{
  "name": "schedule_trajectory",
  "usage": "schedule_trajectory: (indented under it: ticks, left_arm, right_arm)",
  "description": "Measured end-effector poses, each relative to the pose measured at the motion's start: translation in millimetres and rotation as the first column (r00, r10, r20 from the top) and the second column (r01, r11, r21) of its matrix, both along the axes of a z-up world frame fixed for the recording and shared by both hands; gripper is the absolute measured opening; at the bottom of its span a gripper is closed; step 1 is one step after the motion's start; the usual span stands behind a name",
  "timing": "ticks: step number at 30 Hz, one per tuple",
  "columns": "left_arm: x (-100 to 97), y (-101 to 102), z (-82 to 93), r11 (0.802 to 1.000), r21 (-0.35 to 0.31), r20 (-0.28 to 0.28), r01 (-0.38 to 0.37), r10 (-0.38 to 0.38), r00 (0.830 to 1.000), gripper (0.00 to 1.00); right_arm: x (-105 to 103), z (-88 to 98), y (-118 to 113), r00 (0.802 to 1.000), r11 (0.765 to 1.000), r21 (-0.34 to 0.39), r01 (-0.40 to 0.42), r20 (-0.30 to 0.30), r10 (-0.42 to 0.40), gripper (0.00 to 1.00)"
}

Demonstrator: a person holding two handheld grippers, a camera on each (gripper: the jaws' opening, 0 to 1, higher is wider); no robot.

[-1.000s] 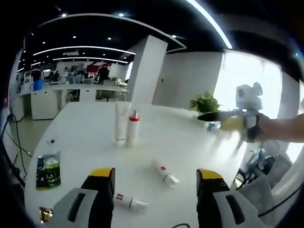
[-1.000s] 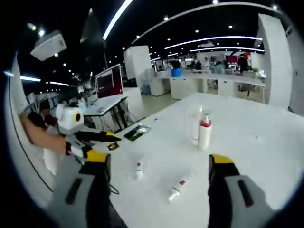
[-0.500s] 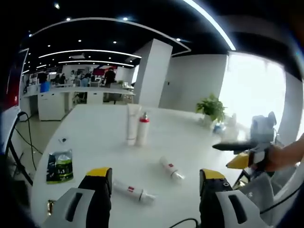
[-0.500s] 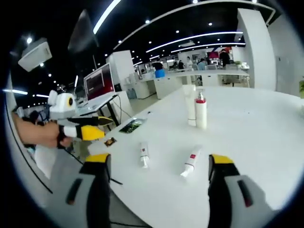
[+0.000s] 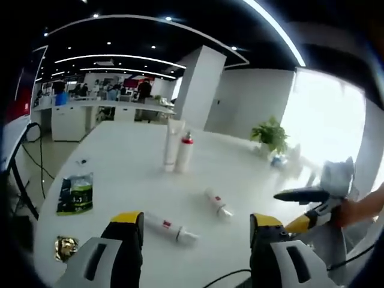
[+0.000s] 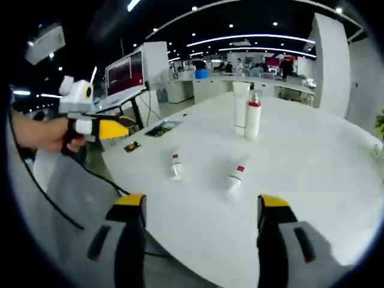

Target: Arrange the skincare products in the storage area until every visible bottle or jar stands upright without overlapping.

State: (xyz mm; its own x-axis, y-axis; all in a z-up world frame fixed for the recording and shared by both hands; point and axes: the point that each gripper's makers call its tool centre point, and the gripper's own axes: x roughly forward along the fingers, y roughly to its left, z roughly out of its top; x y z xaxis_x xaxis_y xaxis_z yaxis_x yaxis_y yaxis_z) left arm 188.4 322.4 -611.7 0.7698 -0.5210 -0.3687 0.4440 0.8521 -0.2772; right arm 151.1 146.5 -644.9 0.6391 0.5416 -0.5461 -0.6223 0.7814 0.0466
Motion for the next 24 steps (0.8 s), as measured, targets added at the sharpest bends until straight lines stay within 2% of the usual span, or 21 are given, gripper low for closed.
schedule_trajectory:
  ticks: [1, 3, 5, 7, 8, 11, 12, 14, 18, 20, 21, 24]
  left_arm:
    - [3.0, -1, -6.5, 1.000, 0.017, -0.026, 0.017, -0.016, 1.000, 0.68]
    - [18.2, 3, -17.8, 0.998, 0.066, -0.038, 0.009, -0.006, 0.999, 0.68]
    - [28.4, 1, -27.2, 0.997, 0.075, -0.060, 0.017, -0.012, 0.998, 0.75]
    - [38.8, -4, -38.9, 0.992, 0.111, -0.069, 0.060, -0.053, 0.996, 0.84]
    - [42.2, -9, -45.9, 0.983, 0.152, -0.078, 0.101, -0.090, 0.993, 0.88]
    - [50.8, -20, -60.4, 0.963, 0.199, -0.095, 0.181, -0.165, 0.982, 1.00]
    - [52.6, -21, -69.0, 0.950, 0.224, -0.117, 0.217, -0.194, 0.974, 0.99]
    - [56.1, -20, -82.7, 0.946, 0.236, -0.164, 0.224, -0.188, 0.968, 1.00]
    - [64.0, -21, -95.2, 0.940, 0.270, -0.170, 0.208, -0.166, 0.971, 1.00]
    - [64.8, -22, -101.7, 0.934, 0.286, -0.187, 0.215, -0.166, 0.968, 1.00]
    - [63.8, -23, -109.8, 0.921, 0.312, -0.202, 0.231, -0.174, 0.964, 1.00]
    - [60.9, -26, -119.1, 0.918, 0.310, -0.237, 0.248, -0.178, 0.955, 1.00]
  right_arm:
    - [-1, -0.5, 0, 1.000, 1.000, -0.005, 0.001, 0.001, -0.001, 0.71]
    - [-6, -7.6, -4, 1.000, 0.999, -0.038, 0.009, -0.013, -0.010, 0.68]
    - [-6, -8.5, -3, 1.000, 0.999, -0.051, 0.009, -0.008, -0.009, 0.69]
    - [-4, -5.3, -3, 1.000, 0.998, -0.055, 0.008, 0.014, -0.007, 0.70]
    - [-4, -5.1, -1, 1.000, 0.999, -0.048, 0.005, 0.024, -0.004, 0.70]
    - [-4, -8.1, 1, 1.000, 0.998, -0.069, 0.003, 0.025, -0.001, 0.70]
    - [-4, -9.1, 2, 1.000, 0.997, -0.082, 0.000, 0.027, 0.002, 0.69]
    - [-5, -9.9, 3, 0.999, 0.994, -0.113, -0.009, 0.041, 0.014, 0.68]
    - [-8, -13.4, 7, 0.999, 0.991, -0.131, -0.034, 0.035, 0.038, 0.68]
    - [-10, -15.4, 9, 0.998, 0.987, -0.151, -0.054, 0.032, 0.059, 0.68]
    - [-11, -15.3, 10, 0.997, 0.986, -0.154, -0.059, 0.036, 0.066, 0.68]
    - [-13, -15.8, 13, 0.996, 0.986, -0.152, -0.074, 0.031, 0.079, 0.68]
